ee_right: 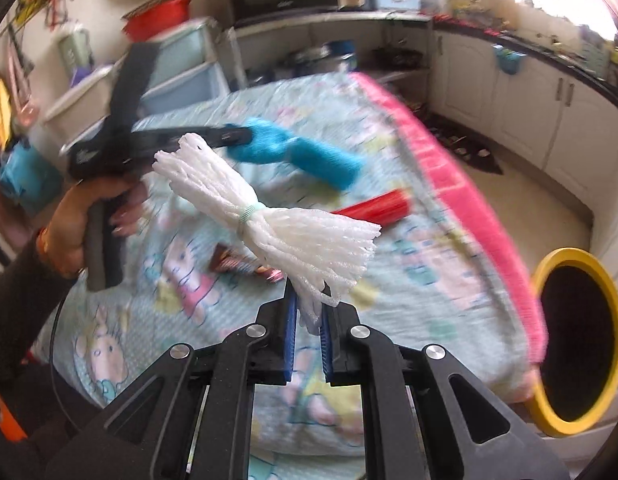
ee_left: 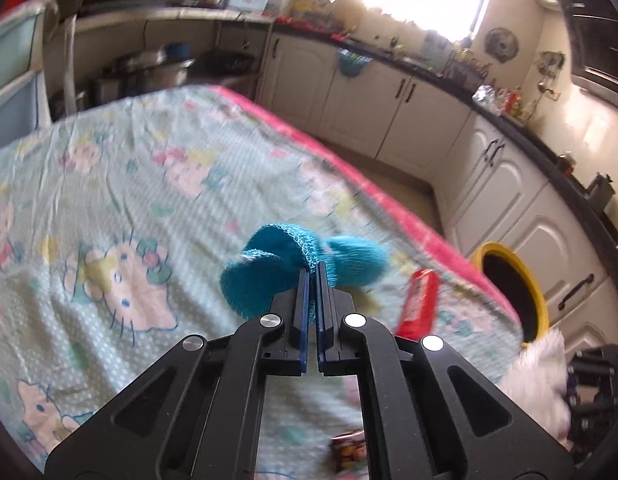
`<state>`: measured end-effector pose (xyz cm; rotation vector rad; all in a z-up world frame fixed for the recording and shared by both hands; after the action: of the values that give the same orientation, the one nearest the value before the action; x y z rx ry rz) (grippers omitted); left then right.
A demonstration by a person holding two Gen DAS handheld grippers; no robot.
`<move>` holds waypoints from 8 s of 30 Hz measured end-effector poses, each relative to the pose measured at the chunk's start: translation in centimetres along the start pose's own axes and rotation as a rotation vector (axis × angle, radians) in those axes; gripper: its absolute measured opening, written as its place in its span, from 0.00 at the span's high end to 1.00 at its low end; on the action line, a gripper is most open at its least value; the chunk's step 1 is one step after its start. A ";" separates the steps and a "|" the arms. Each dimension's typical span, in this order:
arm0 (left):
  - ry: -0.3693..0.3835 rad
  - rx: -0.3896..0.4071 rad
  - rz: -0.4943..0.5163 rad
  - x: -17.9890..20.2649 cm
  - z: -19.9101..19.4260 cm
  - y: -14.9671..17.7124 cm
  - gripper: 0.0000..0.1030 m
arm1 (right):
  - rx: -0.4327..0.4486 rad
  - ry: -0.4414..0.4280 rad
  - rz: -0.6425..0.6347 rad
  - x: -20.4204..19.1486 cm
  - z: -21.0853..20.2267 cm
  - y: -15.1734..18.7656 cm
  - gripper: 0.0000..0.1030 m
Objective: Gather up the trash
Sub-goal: 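Carry the white mesh sleeve and blue sponge over the yellow bin, then open both tools to drop the sleeve and sponge into the bin, then move both open tools back over the bed toward the red can and snack bar, then grasp the red can with the right tool while the left tool grasps the brown snack bar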
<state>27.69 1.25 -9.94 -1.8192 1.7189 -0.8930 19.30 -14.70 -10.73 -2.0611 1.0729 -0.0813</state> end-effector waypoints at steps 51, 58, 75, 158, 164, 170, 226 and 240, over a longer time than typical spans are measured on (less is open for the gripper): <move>0.433 0.088 0.391 34.6 -3.3 -2.9 0.99 | 0.338 0.562 0.432 23.8 -20.7 5.4 0.90; 0.453 0.025 0.427 36.9 -1.2 -0.9 0.99 | 0.301 0.562 0.486 25.9 -19.6 7.3 0.90; 0.413 -0.104 0.441 37.7 4.0 2.1 0.94 | 0.211 0.551 0.564 29.9 -16.2 10.0 0.63; -0.022 0.097 0.075 3.4 -5.0 0.2 0.10 | 0.222 0.248 0.129 5.8 -4.3 -5.2 0.18; -0.039 0.098 0.086 2.0 -5.2 0.8 0.10 | 0.201 0.220 0.096 4.2 -3.0 -5.5 0.18; -0.055 0.081 0.105 0.8 -4.9 2.0 0.10 | 0.180 0.193 0.073 2.9 -1.6 -5.6 0.18; 0.064 -0.167 0.486 4.3 1.1 12.3 0.86 | -0.031 0.025 0.473 8.6 13.2 -3.8 0.70; 0.069 -0.133 0.368 3.8 -0.4 9.8 0.88 | -0.007 0.090 0.304 7.1 9.5 -2.8 0.72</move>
<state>20.80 -3.44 -16.31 -1.4898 2.1109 -0.7085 29.37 -12.98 -17.32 -1.8920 1.4312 -0.0173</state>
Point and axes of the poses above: each gripper's, at about its wrist camera, not at the fingertips, and z roughly the way its jaws point, x to its right, y to its underside, the point moved 10 cm from there along z, roughly the way its jaws point, and after that the axes turned 10 degrees about -y, right-handed, at the moved point
